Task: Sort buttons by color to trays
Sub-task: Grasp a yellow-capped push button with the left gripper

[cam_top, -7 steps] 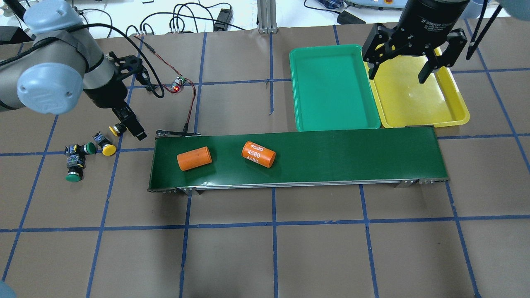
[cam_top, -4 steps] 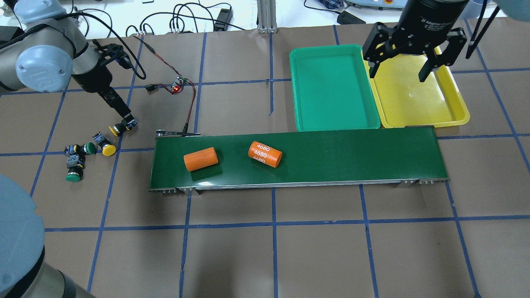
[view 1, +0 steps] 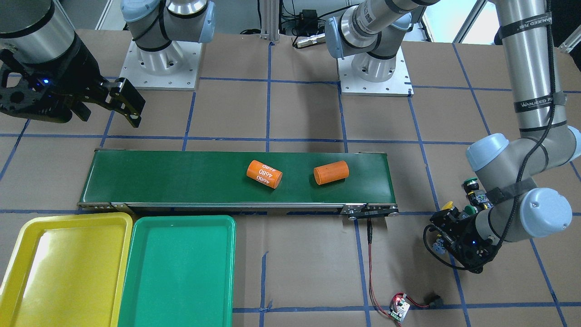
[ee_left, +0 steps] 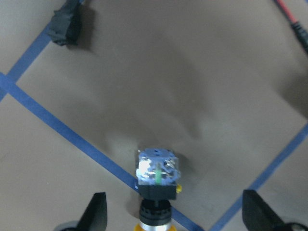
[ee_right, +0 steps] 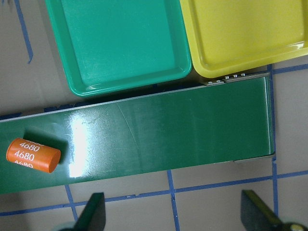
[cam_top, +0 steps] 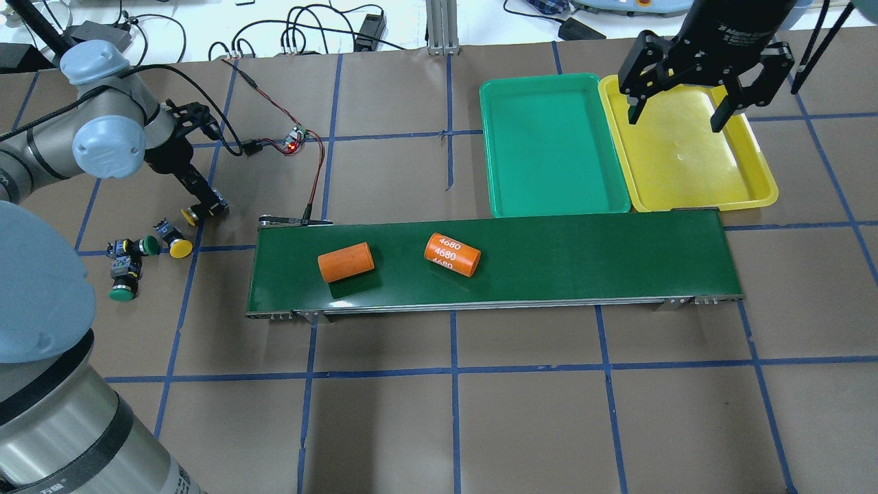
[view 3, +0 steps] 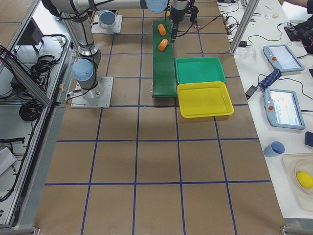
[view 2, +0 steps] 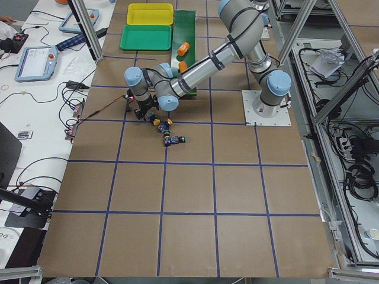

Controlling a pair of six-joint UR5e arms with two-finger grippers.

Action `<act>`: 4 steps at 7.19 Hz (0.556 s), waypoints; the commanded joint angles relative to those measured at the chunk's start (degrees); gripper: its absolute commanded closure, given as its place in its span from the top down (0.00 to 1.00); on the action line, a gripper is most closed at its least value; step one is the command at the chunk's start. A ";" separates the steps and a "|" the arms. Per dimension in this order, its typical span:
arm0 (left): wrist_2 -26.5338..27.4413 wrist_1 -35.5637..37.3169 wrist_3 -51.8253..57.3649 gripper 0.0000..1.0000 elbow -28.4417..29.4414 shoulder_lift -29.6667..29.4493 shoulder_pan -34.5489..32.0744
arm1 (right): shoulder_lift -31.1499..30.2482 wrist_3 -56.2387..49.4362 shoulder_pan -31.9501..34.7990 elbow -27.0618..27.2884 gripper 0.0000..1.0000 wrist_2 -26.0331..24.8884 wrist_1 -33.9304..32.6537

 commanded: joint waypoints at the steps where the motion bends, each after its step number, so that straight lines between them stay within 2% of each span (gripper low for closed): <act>1: 0.39 0.04 -2.30 0.40 -0.47 -0.71 -0.09 | -0.11 -0.01 -0.37 0.12 1.00 -0.13 -0.09; 2: 0.30 0.04 -2.21 0.05 -0.56 -0.79 -0.09 | -0.11 -0.10 -0.37 0.04 1.00 -0.23 -0.26; 3: 0.65 0.47 -2.21 0.00 -0.47 -0.27 -0.35 | -0.11 -0.02 -0.37 0.04 1.00 -0.23 -0.18; 4: 0.91 -0.31 -2.21 0.00 -0.56 1.39 -1.05 | -0.11 -0.02 -0.37 0.12 1.00 -0.14 -0.18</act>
